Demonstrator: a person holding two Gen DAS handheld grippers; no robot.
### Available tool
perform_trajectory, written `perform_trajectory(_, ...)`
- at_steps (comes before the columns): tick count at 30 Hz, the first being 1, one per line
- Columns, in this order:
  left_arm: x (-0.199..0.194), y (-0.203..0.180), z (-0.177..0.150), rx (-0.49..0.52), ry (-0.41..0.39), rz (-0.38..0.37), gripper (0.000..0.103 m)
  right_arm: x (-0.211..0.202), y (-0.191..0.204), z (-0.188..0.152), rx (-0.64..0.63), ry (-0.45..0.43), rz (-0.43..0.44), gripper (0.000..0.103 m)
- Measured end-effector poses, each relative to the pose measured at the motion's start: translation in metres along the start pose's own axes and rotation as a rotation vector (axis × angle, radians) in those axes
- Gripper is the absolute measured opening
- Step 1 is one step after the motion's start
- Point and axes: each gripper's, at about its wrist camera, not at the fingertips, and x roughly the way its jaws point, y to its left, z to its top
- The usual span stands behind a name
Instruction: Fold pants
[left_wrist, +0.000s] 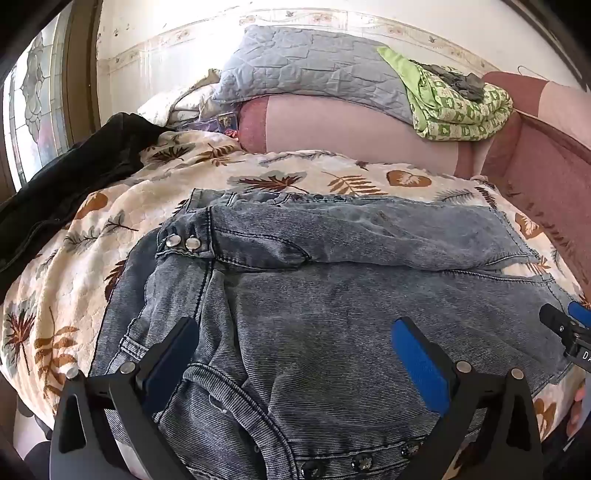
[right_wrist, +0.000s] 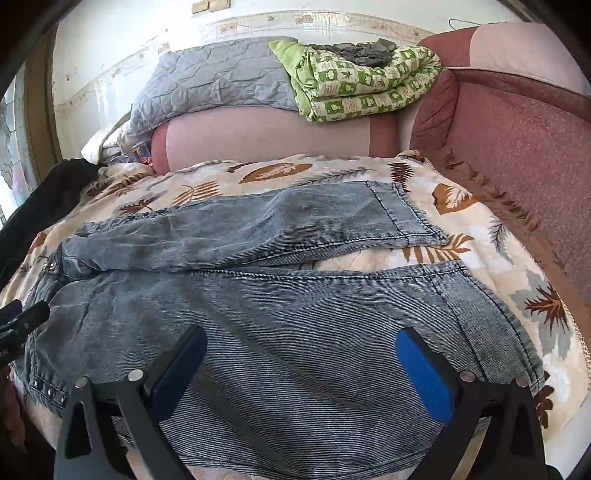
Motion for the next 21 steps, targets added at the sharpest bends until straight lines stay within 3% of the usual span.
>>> perform_trajectory(21, -0.0001, -0.0006, -0.0001, 0.001, 0.000, 0.002, 0.103, 0.0017, 0.0000, -0.0015, 0.002, 0.002, 0.002, 0.103)
